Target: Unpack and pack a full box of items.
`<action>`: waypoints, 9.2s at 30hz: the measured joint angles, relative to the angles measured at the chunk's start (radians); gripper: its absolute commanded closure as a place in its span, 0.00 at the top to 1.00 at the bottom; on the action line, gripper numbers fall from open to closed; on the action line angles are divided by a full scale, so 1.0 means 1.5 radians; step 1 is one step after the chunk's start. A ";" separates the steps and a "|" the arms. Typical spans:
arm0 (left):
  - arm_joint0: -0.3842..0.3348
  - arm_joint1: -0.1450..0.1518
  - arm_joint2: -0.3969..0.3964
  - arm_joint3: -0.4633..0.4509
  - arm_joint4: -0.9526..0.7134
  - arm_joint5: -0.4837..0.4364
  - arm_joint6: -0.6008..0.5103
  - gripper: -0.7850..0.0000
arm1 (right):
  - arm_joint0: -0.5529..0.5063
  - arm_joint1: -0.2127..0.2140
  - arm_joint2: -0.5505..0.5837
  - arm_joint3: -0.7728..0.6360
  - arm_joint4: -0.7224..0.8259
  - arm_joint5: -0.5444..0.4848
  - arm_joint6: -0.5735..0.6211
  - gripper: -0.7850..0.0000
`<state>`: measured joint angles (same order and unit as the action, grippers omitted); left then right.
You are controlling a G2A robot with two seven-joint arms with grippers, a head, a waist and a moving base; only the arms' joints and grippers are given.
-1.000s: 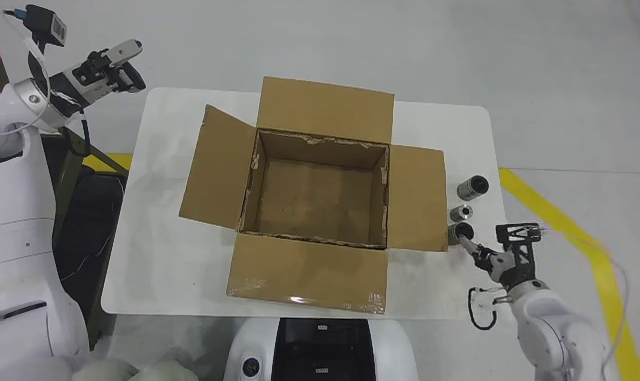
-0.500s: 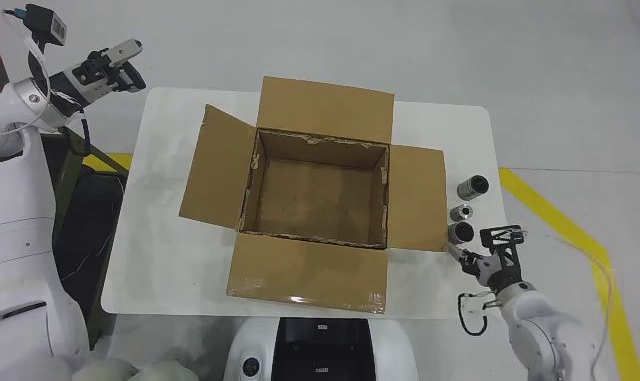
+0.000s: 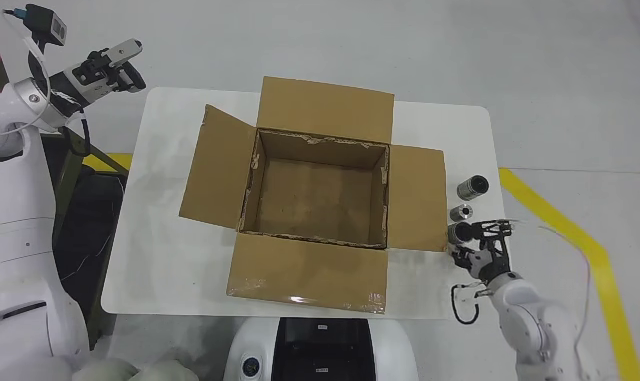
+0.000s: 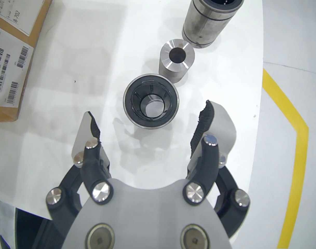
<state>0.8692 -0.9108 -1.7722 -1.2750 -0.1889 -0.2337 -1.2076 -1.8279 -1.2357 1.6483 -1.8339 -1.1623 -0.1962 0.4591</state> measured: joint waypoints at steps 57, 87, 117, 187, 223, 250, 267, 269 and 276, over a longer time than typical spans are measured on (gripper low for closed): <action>0.000 0.000 0.000 0.000 0.000 0.000 0.000 1.00 | -0.101 0.014 0.091 -0.259 0.021 -0.023 -0.121 0.00; 0.000 0.000 0.000 0.000 0.000 0.000 0.000 1.00 | 0.208 0.015 -0.188 -0.234 -0.008 -0.096 0.025 0.00; 0.000 0.000 0.000 0.000 0.000 0.000 0.000 1.00 | 0.558 -0.052 -0.517 0.155 0.089 -0.039 0.095 0.00; 0.000 0.000 0.000 0.000 0.000 0.000 0.000 1.00 | 0.554 -0.111 -0.535 0.172 0.005 -0.056 0.056 0.88; 0.000 0.000 0.000 0.000 0.000 0.000 0.000 1.00 | 0.131 -0.028 -0.063 -0.182 0.005 -0.016 0.013 0.96; 0.000 0.000 0.000 0.000 0.000 0.000 0.000 1.00 | 0.044 -0.012 0.053 -0.089 0.071 -0.032 0.021 0.95; 0.000 0.000 0.000 0.000 0.000 0.000 0.000 1.00 | 0.080 -0.010 0.013 0.018 0.052 -0.001 0.016 0.92; 0.000 0.000 0.000 0.000 0.000 0.000 0.000 1.00 | 0.091 -0.010 0.007 0.033 0.053 -0.001 0.018 0.91; 0.000 0.000 0.000 0.000 0.000 0.000 0.000 1.00 | 0.120 -0.009 -0.009 0.083 0.057 0.004 0.018 0.89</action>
<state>0.8692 -0.9108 -1.7722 -1.2750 -0.1889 -0.2337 -1.2076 -1.6482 -1.2491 1.6353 -1.7088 -1.0770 -0.1906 0.4855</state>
